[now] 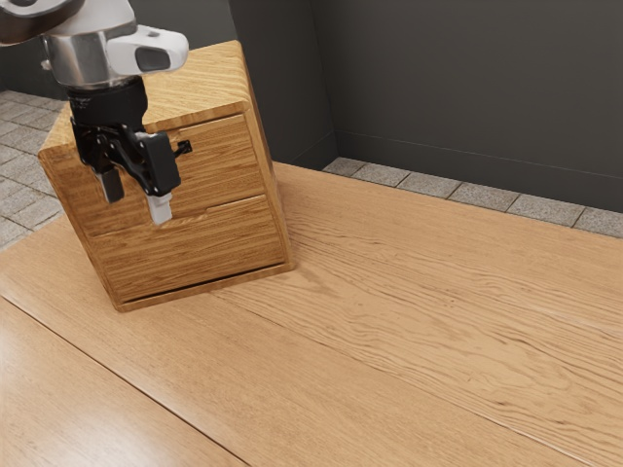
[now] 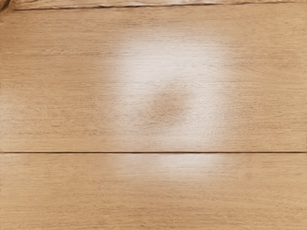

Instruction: Pull the drawer handle with one arm to open the drawer

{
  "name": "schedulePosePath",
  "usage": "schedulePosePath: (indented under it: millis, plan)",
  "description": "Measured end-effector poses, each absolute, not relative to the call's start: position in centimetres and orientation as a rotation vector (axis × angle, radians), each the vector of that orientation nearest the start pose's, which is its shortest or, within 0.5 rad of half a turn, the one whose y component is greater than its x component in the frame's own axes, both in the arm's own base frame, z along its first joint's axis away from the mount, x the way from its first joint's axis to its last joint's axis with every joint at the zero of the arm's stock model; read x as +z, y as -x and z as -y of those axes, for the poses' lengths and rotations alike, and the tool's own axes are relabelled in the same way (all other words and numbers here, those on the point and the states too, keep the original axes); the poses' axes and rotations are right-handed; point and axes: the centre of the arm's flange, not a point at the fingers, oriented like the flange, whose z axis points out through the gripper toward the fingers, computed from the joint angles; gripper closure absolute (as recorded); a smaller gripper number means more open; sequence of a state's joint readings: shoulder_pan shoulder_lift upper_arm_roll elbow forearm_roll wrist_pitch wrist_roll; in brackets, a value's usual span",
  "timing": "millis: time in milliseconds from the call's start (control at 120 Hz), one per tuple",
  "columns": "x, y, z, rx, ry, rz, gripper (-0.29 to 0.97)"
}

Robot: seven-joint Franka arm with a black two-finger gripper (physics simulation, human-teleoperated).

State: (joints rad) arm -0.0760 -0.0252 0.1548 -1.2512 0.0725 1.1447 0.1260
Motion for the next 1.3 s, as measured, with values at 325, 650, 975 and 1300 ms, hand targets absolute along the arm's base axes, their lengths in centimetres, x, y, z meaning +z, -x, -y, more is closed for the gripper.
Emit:
schedulePosePath:
  millis: [325, 650, 975, 1300]
  plan:
    - [75.1, -49.7, -3.4, -0.024, 3.080, -0.144, 0.00]
    - [75.2, -49.0, -7.7, -0.003, 3.067, -0.091, 0.00]
    - [75.5, -48.3, -9.6, -0.020, 2.722, -0.402, 0.00]
    - [71.4, -52.3, -12.8, -0.114, 2.588, -0.753, 0.03]
